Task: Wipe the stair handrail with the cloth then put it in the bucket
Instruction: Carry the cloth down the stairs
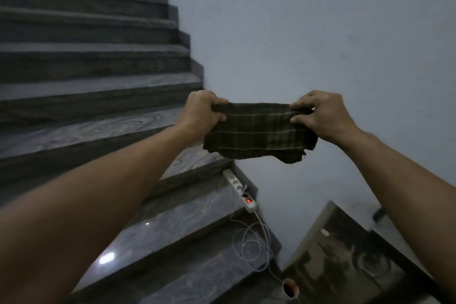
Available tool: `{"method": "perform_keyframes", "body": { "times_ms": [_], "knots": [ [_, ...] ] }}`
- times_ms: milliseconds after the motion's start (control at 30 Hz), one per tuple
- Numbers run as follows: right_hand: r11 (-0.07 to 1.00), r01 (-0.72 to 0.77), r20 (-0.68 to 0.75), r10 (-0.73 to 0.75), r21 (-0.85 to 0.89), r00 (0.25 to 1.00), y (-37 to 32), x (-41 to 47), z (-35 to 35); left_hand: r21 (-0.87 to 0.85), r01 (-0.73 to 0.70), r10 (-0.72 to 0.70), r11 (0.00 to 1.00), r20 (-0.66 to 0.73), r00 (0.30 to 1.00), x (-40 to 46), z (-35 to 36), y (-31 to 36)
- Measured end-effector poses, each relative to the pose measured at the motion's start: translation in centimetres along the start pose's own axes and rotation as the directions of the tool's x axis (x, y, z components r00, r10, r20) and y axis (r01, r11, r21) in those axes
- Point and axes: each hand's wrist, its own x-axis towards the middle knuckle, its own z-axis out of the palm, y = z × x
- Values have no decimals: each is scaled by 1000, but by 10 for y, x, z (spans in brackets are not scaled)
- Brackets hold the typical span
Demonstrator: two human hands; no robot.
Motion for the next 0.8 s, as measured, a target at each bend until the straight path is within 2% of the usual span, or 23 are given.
{"method": "perform_keyframes", "body": {
  "times_ms": [133,233,633,800],
  "knots": [
    [993,75,38,-79,85,996,-60,94,62,48,87,-84,995,-65,994,47,-75,-69],
    [984,123,57,-131,128,990,-104,162,90,75,130,-126,989,-63,990,82,-135,-101],
    [928,273,53,-295,255,954,-239,397,157,183,234,-189,955,-237,953,222,-314,-183],
    [888,315,80,-360,333,930,-290,492,187,228,335,-259,914,-306,916,273,-380,-211]
  ]
}}
